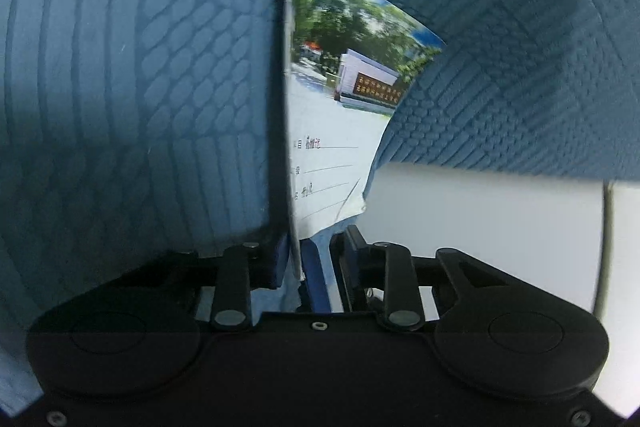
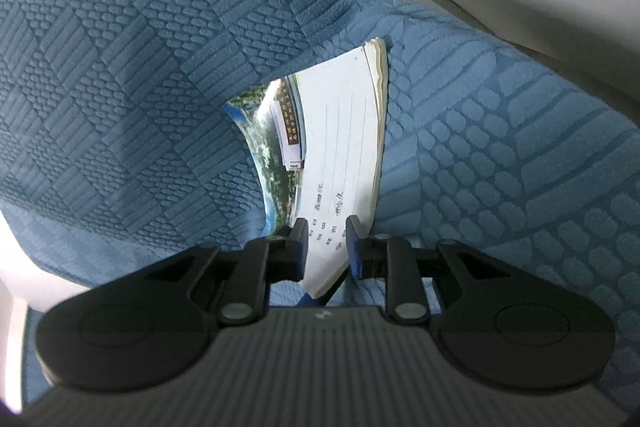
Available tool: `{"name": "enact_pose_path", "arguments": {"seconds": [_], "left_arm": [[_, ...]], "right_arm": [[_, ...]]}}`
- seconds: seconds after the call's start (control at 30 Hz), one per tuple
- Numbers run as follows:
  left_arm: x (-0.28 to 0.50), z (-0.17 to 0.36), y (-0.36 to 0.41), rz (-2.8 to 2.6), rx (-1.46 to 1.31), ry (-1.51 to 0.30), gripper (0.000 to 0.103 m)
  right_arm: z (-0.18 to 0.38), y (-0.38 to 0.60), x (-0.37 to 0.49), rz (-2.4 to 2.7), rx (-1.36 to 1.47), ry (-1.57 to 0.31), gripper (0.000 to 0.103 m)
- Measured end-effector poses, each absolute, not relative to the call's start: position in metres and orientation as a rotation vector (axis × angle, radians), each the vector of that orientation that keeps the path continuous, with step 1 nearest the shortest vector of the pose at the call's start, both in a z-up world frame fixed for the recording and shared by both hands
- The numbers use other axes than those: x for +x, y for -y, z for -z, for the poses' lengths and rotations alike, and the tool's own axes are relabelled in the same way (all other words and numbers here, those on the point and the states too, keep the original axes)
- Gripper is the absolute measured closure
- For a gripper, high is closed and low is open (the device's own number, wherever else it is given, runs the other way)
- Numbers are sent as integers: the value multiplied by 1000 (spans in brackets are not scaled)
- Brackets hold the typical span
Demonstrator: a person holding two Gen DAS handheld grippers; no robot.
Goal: Organize objects
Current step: 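Lift the photo brochure upright and carry it over the book stack with both grippers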
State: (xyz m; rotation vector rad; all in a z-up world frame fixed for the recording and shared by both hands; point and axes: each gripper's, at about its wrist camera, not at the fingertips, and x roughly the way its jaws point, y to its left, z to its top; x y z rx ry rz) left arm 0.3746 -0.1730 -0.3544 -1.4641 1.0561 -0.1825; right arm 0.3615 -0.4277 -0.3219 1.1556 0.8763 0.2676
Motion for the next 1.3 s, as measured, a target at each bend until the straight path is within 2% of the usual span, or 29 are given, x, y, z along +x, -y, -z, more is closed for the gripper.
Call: {"name": "enact_pose_path", "arguments": {"seconds": [0.1, 0.13, 0.17, 0.33, 0.43, 0.5, 0.53, 0.57, 0.63, 0.7, 0.77, 1.1, 1.3], "left_arm": [[378, 347, 177, 197, -1442, -1047, 79], [378, 343, 178, 193, -1431, -1047, 87], [379, 342, 180, 182, -1418, -1052, 89], [382, 342, 184, 148, -1372, -1088, 89], [382, 347, 186, 136, -1389, -1093, 89], [383, 349, 187, 152, -1407, -1091, 92], [382, 348, 186, 165, -1401, -1088, 98], [382, 345, 187, 178, -1389, -1084, 98], [381, 339, 185, 174, -1380, -1077, 98], [381, 335, 183, 180, -1386, -1071, 99], [378, 330, 180, 189, -1400, -1066, 99], [359, 300, 152, 320, -1373, -1063, 101], [347, 288, 130, 349, -1280, -1122, 101]], "right_arm": [[322, 434, 358, -266, 1195, -839, 79], [322, 436, 358, -262, 1208, -827, 78], [322, 438, 355, -255, 1222, -812, 77], [321, 456, 344, -212, 1311, -697, 76], [323, 460, 343, -204, 1322, -695, 76], [325, 458, 344, -210, 1317, -718, 76], [326, 457, 345, -219, 1312, -727, 76], [326, 456, 347, -227, 1306, -734, 76], [325, 453, 349, -244, 1298, -746, 70], [326, 451, 350, -261, 1308, -752, 46], [325, 449, 348, -283, 1318, -747, 41], [325, 451, 345, -297, 1320, -752, 41], [324, 451, 344, -296, 1300, -754, 44]]}}
